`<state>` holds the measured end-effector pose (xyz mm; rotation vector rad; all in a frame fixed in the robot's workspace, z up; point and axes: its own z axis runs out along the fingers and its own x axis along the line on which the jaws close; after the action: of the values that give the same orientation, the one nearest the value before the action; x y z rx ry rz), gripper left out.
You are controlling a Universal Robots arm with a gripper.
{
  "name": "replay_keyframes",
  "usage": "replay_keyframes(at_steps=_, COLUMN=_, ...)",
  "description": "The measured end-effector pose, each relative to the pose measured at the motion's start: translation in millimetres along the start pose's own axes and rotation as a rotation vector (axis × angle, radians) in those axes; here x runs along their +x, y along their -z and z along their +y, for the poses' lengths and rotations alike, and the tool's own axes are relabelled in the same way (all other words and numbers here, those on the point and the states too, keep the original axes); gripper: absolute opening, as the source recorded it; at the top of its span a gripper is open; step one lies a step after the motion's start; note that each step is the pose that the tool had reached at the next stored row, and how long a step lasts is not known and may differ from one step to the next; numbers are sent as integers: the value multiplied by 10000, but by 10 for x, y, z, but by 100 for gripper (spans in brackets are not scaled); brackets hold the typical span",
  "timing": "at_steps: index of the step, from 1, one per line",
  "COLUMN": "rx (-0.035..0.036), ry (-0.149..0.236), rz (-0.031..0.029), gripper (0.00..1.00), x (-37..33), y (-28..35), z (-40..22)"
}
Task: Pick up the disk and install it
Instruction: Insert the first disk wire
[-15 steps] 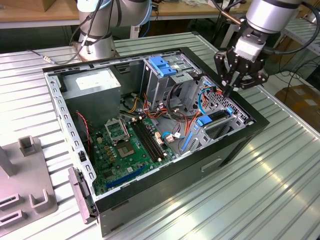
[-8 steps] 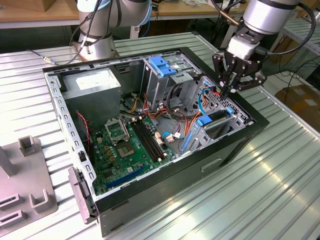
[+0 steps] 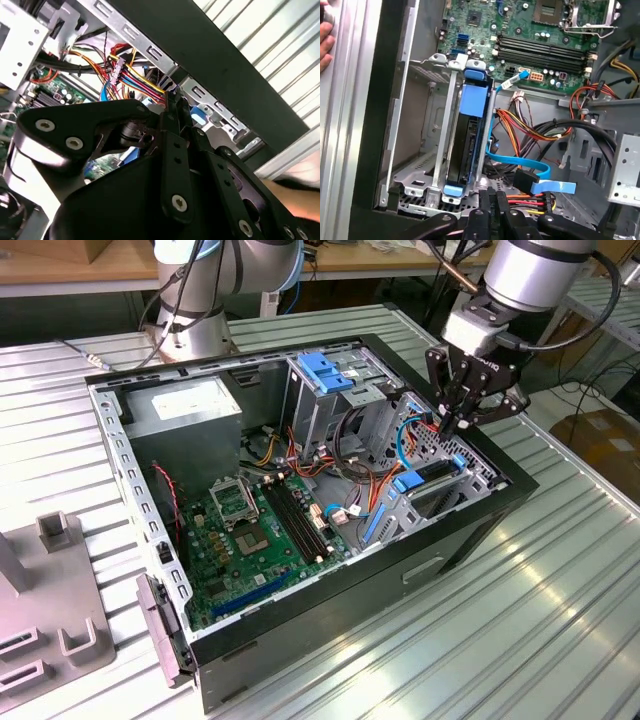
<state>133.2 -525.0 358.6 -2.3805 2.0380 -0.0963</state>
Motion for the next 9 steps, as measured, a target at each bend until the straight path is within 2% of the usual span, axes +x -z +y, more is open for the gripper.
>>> replay_keyframes(at_steps=3, rx=-25, ry=-587, rz=27, gripper=17, x=-1, y=-11, z=0)
replay_keyframes(at_steps=5, rx=-36, ry=-830, rz=39, gripper=17, x=0, y=-14, z=1)
replay_keyframes(at_steps=9, rx=-37, ry=-858, rz=39, gripper=17, x=1, y=-15, z=-11)
